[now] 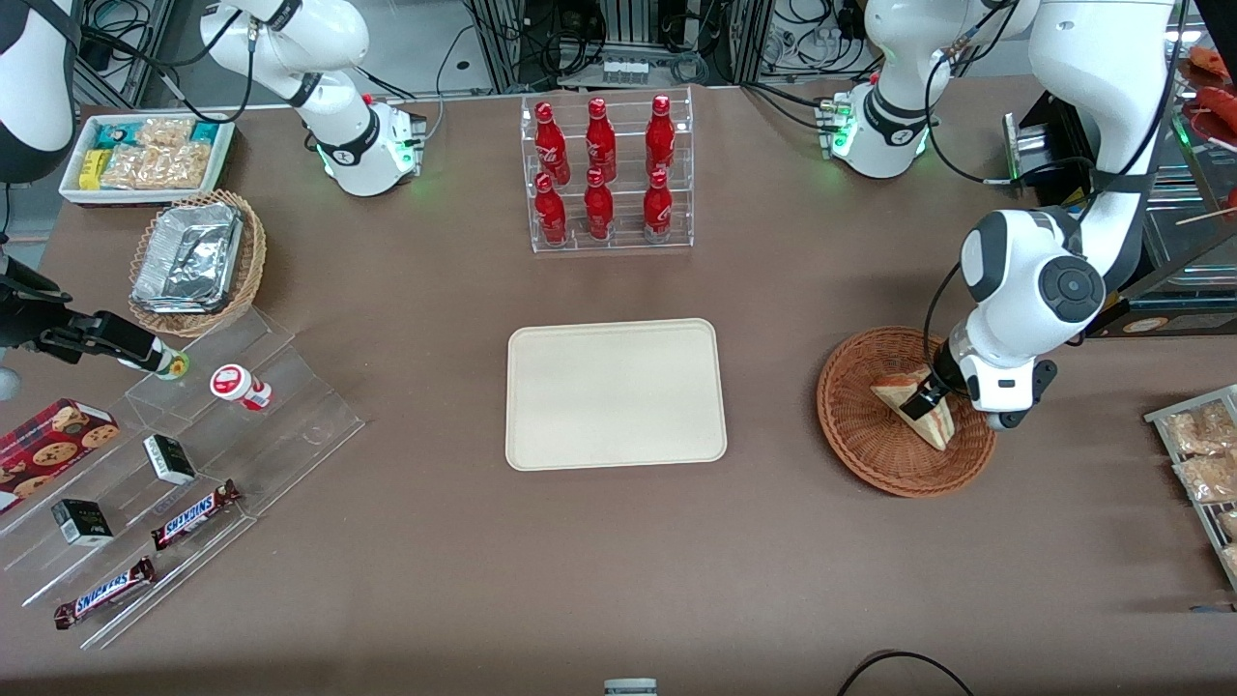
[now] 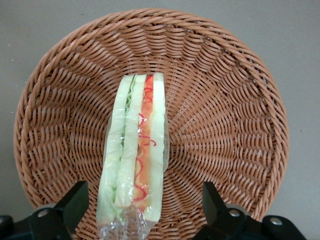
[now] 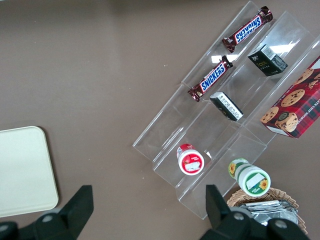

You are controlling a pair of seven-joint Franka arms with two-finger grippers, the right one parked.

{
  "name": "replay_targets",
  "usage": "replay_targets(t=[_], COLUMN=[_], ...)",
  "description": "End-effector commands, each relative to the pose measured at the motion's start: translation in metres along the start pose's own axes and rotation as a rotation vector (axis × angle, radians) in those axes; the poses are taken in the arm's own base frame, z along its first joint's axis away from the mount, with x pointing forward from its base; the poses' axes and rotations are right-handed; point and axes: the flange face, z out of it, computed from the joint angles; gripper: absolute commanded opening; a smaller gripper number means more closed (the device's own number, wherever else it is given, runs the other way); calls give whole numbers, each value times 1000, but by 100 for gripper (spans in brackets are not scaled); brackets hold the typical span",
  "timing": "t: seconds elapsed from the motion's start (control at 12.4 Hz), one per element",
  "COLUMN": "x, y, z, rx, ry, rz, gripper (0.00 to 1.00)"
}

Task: Place sandwich from basket to tray
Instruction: 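Lower the open left gripper around the sandwich and close it, then lift the sandwich and carry it with the left gripper over the tray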

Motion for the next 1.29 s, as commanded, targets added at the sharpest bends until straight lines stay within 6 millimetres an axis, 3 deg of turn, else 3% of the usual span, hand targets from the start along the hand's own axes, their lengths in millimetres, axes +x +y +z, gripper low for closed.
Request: replay_targets(t=[0.0, 0.24, 0.32, 0.48, 0.56, 0.81, 1.21], x=[-1, -2, -2, -3, -3, -3, -28], y=[2, -1, -3, -3, -3, 1, 56], z=[15, 32, 36, 34, 32, 14, -37], rx=[7, 38, 44, 45, 46, 94, 207], ry=[1, -11, -16, -13, -12, 19, -19], rz=[-8, 8, 7, 14, 20, 85, 288], gripper=[100, 100, 96, 7, 0, 0, 0])
